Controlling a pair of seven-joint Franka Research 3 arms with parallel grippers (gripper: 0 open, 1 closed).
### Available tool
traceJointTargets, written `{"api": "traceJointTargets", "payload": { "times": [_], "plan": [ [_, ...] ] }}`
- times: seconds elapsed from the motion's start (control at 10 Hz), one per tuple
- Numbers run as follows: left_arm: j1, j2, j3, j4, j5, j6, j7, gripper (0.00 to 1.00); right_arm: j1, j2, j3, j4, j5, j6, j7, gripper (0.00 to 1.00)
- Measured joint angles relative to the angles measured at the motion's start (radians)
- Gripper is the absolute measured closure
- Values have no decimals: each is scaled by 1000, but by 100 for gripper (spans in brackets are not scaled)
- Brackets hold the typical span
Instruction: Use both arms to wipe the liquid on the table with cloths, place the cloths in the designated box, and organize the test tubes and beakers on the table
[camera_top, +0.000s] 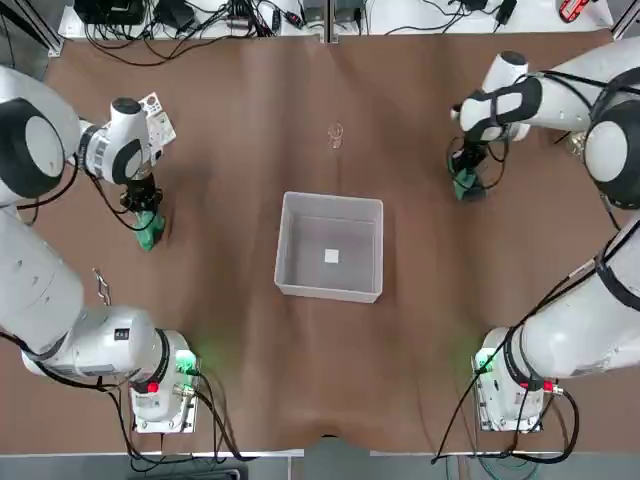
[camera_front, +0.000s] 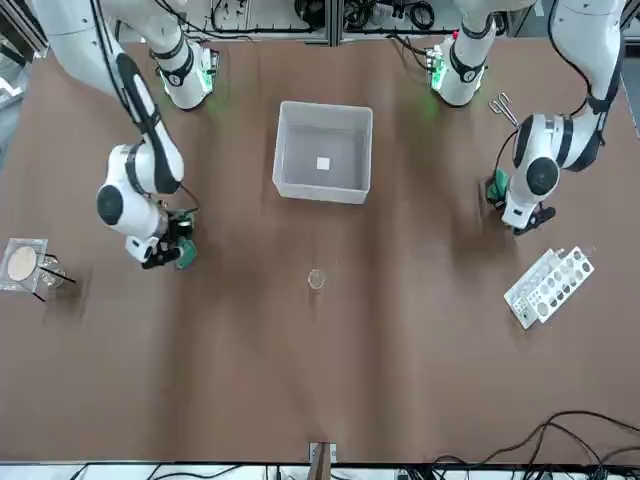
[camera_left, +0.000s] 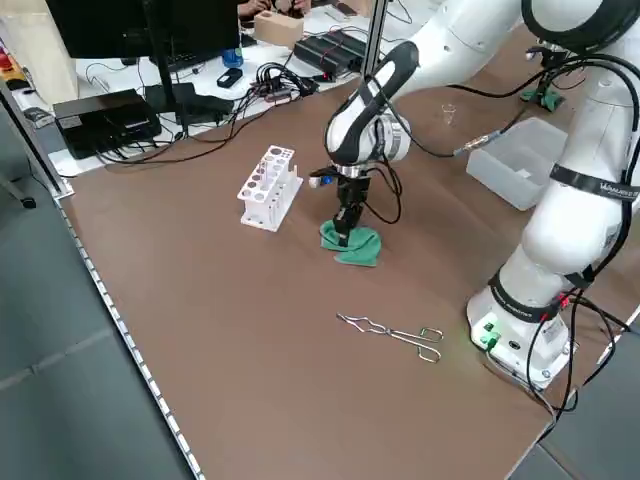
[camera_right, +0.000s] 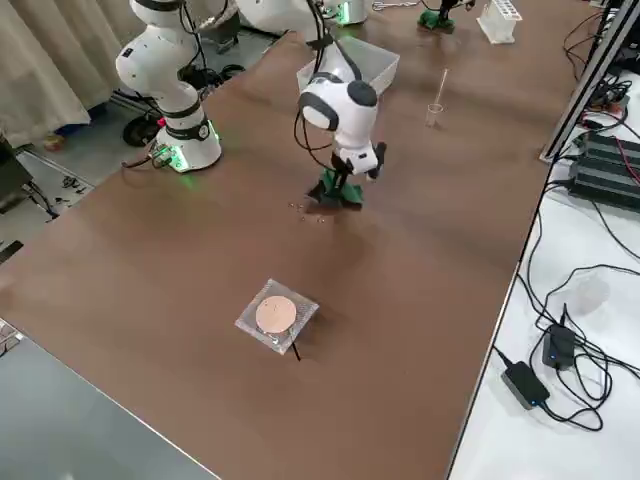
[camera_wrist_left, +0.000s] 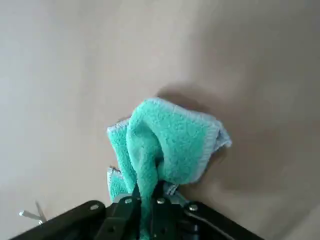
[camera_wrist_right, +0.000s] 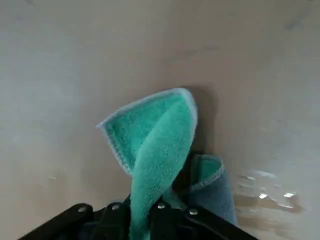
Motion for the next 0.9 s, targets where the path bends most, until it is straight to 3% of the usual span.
{"api": "traceJointTargets", "payload": {
  "times": [0.2,0.3,0.6,0.9],
  "plan": [
    [-2,-52,-82,3,1,-25,-15,93,46,0,-1,21,2,0,64,91],
    [-4,-112,-172,10,-20,-89,-41,93,30,0,-10,23,2,0,63,91],
    [-15,-339,-457,38,-272,-254,-60,93,-179,33,-26,20,1,-3,-135,91],
    [-19,-400,-715,153,-463,-387,-117,93,-365,53,-29,22,0,-9,-366,91]
  ]
}}
